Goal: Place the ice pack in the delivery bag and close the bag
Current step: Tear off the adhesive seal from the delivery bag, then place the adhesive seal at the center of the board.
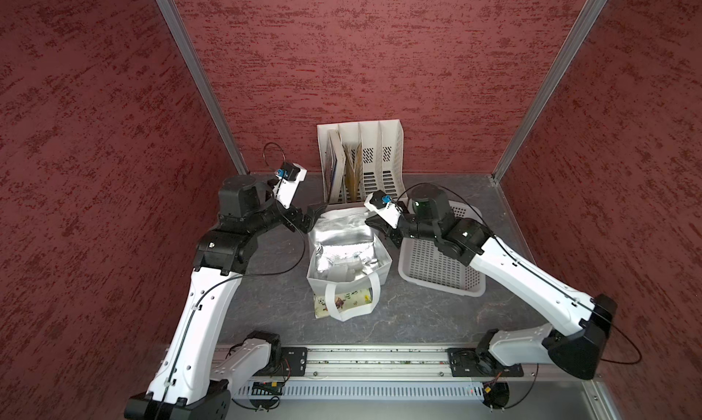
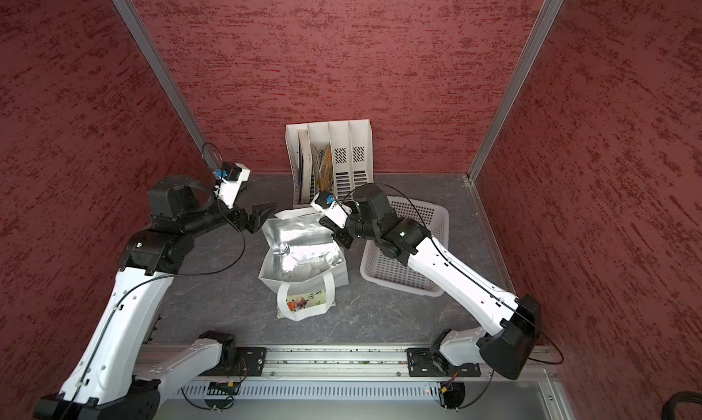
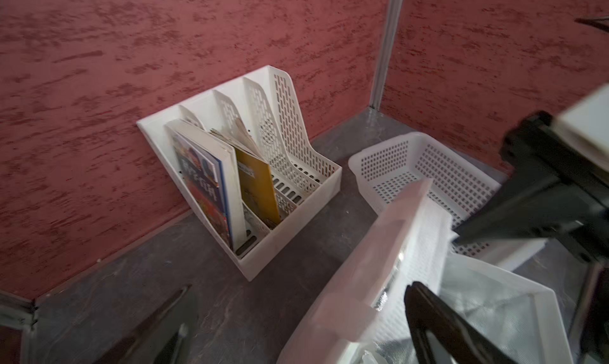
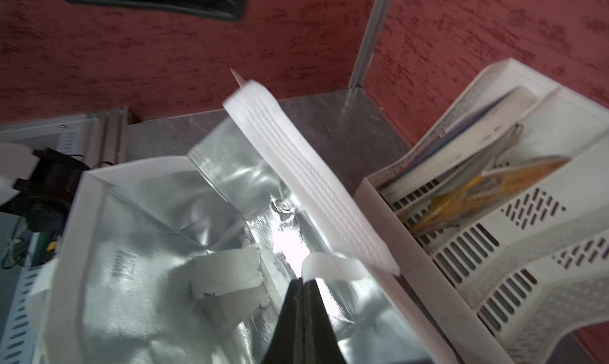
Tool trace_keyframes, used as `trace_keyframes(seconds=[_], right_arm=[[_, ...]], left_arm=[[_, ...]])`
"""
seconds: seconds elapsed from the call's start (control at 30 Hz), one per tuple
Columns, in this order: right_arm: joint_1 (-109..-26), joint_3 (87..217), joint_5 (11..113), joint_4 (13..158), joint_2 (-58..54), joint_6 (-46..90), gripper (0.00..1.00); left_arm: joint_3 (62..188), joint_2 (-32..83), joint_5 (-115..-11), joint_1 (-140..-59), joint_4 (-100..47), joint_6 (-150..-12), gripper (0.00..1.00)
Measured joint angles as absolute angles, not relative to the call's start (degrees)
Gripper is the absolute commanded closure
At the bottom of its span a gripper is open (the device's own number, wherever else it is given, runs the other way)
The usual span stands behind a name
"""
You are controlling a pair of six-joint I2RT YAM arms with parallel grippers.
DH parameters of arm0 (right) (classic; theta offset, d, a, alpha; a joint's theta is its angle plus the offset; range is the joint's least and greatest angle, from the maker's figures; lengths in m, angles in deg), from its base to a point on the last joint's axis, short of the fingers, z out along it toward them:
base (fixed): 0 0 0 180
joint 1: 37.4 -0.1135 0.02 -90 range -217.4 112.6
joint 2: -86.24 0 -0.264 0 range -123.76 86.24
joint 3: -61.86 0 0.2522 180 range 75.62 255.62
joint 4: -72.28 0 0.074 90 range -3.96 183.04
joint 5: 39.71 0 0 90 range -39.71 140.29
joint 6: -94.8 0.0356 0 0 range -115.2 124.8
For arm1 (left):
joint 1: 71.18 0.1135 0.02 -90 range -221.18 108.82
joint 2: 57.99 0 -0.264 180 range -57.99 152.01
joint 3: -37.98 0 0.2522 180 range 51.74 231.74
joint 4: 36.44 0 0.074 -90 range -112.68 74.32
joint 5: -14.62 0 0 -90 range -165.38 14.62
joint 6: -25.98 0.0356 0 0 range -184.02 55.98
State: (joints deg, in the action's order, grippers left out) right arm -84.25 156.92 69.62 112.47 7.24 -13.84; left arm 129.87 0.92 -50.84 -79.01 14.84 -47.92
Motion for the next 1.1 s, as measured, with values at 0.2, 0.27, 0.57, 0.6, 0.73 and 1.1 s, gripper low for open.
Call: trace_keyframes(seconds=[0.2, 0.27, 0.57, 0.6, 0.73, 1.1], right_arm=[[-95.2, 176.4, 74.9, 113.0, -3.4, -12.5, 1.00], [-97.2, 183.5, 76.8, 112.7, -7.6, -12.0, 1.00], [-92.1, 191.6, 67.9, 105.2, -1.7, -11.2, 1.00], [-90.5, 190.6, 66.1, 104.0, 0.9, -10.8, 1.00], [-85.8, 193.6, 57.8, 104.3, 6.2, -10.6, 1.00], [-70.2, 155.6, 57.0, 114.7, 8.8, 4.0, 1.00]], left_arm=[[131.4, -0.3, -69.9, -76.1, 10.7, -56.9, 0.00], [130.2, -1.3, -76.5, -74.6, 9.9, -60.3, 0.00], [121.7, -7.2, -89.7, -70.1, 9.5, -68.1, 0.00], [121.2, -7.5, -89.6, -70.1, 9.5, -68.3, 0.00], [120.3, -7.7, -86.9, -70.1, 9.3, -68.7, 0.00], [119.9, -7.1, -68.1, -70.9, 5.7, -65.7, 0.00]])
